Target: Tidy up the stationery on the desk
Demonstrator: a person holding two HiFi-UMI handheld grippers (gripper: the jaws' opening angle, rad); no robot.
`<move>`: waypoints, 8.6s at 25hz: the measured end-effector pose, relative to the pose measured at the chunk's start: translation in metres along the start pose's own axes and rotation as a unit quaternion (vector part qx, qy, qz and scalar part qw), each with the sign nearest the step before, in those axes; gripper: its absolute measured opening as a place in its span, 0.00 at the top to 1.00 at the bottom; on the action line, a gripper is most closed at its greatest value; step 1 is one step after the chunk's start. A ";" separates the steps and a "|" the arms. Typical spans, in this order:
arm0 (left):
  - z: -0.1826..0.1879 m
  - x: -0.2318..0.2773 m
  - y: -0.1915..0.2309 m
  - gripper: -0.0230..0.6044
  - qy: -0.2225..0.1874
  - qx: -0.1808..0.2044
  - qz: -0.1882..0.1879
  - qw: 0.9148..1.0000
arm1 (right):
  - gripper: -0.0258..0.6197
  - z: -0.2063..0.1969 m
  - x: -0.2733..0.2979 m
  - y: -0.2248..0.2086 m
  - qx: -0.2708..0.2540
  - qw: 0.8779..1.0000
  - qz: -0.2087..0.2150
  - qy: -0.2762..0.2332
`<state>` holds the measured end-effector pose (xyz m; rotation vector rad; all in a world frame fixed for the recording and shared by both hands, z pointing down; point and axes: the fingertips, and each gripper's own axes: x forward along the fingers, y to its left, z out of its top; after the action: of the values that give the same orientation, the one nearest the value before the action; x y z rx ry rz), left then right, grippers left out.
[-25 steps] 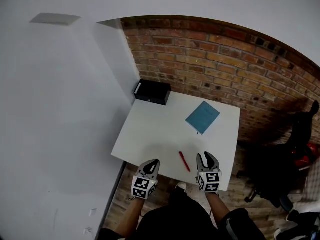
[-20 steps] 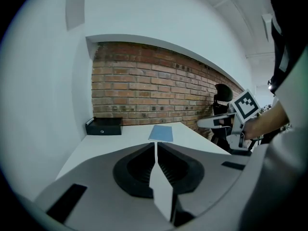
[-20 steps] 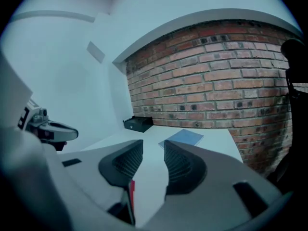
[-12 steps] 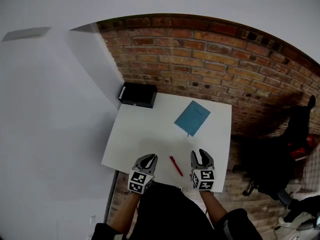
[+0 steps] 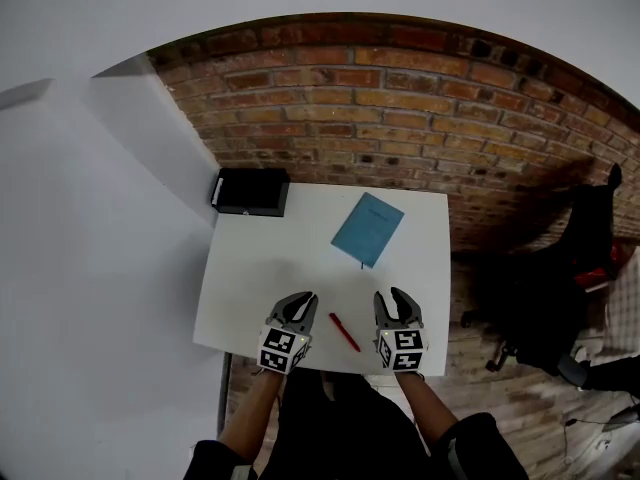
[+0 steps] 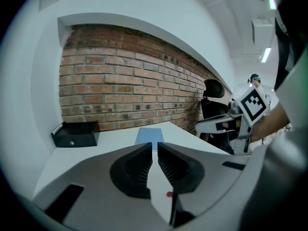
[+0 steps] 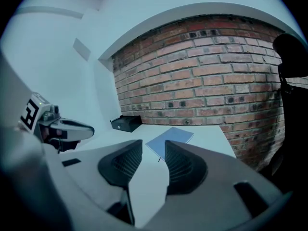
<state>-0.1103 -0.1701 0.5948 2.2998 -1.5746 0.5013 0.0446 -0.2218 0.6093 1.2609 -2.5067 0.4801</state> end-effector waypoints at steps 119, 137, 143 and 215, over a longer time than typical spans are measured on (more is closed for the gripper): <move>-0.095 0.177 0.110 0.58 0.177 -0.083 -0.070 0.978 | 0.65 -0.084 0.199 0.004 0.198 0.959 -0.064 0.194; -0.125 0.114 0.129 0.58 0.186 -0.115 -0.030 0.975 | 0.65 -0.102 0.193 0.064 0.191 0.953 -0.025 0.234; -0.134 0.093 0.138 0.58 0.190 -0.132 -0.009 0.973 | 0.65 -0.109 0.189 0.089 0.176 0.952 -0.004 0.252; -0.062 -0.043 0.028 0.94 0.020 -0.093 0.064 0.993 | 0.93 -0.045 0.020 0.066 0.061 0.987 0.129 0.078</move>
<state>-0.1578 -0.1175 0.6319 2.0492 -1.6816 0.4082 -0.0159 -0.1804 0.6471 0.8995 -2.5494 0.7712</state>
